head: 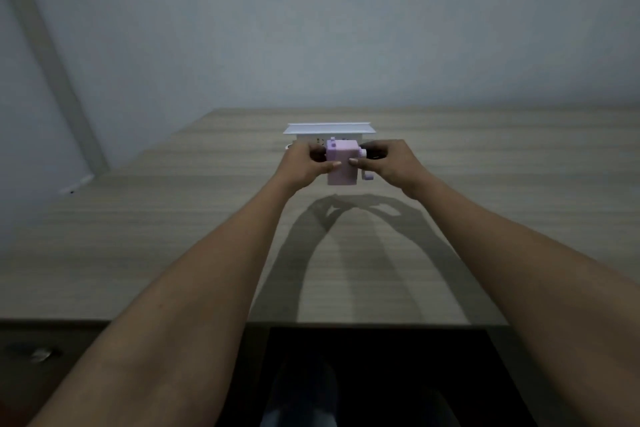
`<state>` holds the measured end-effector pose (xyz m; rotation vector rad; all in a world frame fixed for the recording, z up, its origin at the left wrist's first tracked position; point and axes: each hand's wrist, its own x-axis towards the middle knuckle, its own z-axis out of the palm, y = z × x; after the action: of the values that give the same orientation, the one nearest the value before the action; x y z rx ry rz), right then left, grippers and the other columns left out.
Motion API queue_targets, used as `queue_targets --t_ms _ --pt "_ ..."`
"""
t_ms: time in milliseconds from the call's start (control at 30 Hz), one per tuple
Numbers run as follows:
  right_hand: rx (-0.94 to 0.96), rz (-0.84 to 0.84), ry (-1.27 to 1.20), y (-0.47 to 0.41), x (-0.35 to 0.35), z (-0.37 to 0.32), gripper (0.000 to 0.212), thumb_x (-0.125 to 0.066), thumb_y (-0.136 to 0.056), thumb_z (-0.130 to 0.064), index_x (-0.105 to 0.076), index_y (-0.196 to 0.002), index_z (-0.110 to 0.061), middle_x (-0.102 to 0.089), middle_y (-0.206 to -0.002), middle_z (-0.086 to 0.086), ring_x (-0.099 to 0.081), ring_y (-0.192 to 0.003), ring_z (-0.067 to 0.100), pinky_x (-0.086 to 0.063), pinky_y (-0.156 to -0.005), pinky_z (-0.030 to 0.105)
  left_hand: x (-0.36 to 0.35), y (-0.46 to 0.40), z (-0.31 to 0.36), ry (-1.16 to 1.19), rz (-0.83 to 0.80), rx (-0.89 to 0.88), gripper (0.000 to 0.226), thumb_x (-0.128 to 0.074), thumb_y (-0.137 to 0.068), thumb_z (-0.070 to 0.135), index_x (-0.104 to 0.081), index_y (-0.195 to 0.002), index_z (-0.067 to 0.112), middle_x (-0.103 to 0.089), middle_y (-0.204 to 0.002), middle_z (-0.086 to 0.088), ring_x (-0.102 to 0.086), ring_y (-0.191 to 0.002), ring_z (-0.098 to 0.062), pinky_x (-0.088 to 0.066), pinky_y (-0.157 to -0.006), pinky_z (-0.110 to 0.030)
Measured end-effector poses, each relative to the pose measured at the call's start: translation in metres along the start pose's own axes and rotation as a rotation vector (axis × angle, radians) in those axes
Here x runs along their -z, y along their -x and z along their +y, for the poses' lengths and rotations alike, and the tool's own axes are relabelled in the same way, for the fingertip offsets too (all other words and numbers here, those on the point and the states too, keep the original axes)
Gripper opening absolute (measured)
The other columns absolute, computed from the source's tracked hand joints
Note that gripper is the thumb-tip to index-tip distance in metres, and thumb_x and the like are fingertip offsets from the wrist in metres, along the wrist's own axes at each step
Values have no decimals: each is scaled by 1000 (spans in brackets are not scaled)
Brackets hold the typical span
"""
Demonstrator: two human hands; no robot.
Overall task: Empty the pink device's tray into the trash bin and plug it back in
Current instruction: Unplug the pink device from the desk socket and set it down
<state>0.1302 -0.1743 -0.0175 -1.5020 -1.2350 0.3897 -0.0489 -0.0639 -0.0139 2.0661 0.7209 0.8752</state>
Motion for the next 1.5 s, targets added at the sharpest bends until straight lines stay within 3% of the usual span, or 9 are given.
queue_targets --t_ms 100,267,433,667,867,1033,1267,1400,1500 --pt "-3 -31 4 24 -5 -2 32 -83 -81 -9 -76 -111 -4 -73 -109 32 -66 -90 22 -59 -82 50 -3 26 -1 8 -4 23 31 -81 -82 10 -76 -111 -1 -77 -105 -13 -71 -89 -18 -58 -89 -33" --pt "-29 -43 1 55 -10 6 33 -82 -81 -7 -74 -113 -1 -75 -108 24 -69 -93 22 -60 -70 24 -11 56 -10 40 0 82 36 -83 -80 11 -74 -113 -3 -77 -108 -18 -74 -102 -28 -57 -96 -44" --pt "-40 -40 -26 77 -16 21 45 -83 -80 -9 -71 -122 -1 -76 -113 19 -73 -104 29 -59 -94 42 -19 78 -19 72 -3 117 44 -84 -78 12 -72 -118 -2 -76 -112 -17 -73 -106 -29 -56 -98 -47" --pt "-54 -51 -53 79 -16 21 42 -82 -81 -9 -71 -122 -3 -76 -110 19 -72 -96 24 -62 -86 47 -20 88 -18 92 1 96 47 -82 -81 9 -68 -124 -2 -74 -117 -17 -72 -109 -31 -56 -99 -46" --pt "-79 -109 14 71 -12 19 74 -87 -76 -17 -56 -142 -3 -70 -127 13 -69 -115 25 -57 -98 40 -16 90 -24 134 -74 125 81 -87 -64 32 -60 -136 5 -71 -121 -14 -71 -110 -30 -59 -93 -48" --pt "-103 -253 38 65 -11 19 65 -85 -76 -6 -63 -137 -10 -74 -121 12 -70 -113 29 -59 -94 39 -15 86 -24 123 -182 96 62 -78 -82 3 -57 -140 6 -73 -119 -14 -72 -100 -21 -61 -73 -25" --pt "-114 -302 97 58 -8 22 60 -86 -76 -9 -65 -132 -10 -75 -115 14 -71 -98 22 -59 -94 44 -9 78 -30 127 -249 100 53 -76 -82 -6 -62 -132 5 -75 -105 -8 -73 -81 -5 -56 -65 -17" --pt "-114 -308 94 57 -7 23 56 -85 -78 -9 -65 -130 -9 -74 -116 18 -70 -98 23 -59 -91 42 -2 75 -32 112 -257 122 58 -81 -79 -2 -60 -133 -1 -74 -111 -16 -73 -84 -11 -59 -70 -20" --pt "-118 -326 105 56 -6 19 56 -84 -79 -9 -65 -131 -9 -74 -117 17 -70 -96 21 -59 -92 39 11 77 -37 95 -219 159 71 -84 -77 2 -51 -140 -2 -70 -108 -7 -69 -88 -12 -56 -65 -15"
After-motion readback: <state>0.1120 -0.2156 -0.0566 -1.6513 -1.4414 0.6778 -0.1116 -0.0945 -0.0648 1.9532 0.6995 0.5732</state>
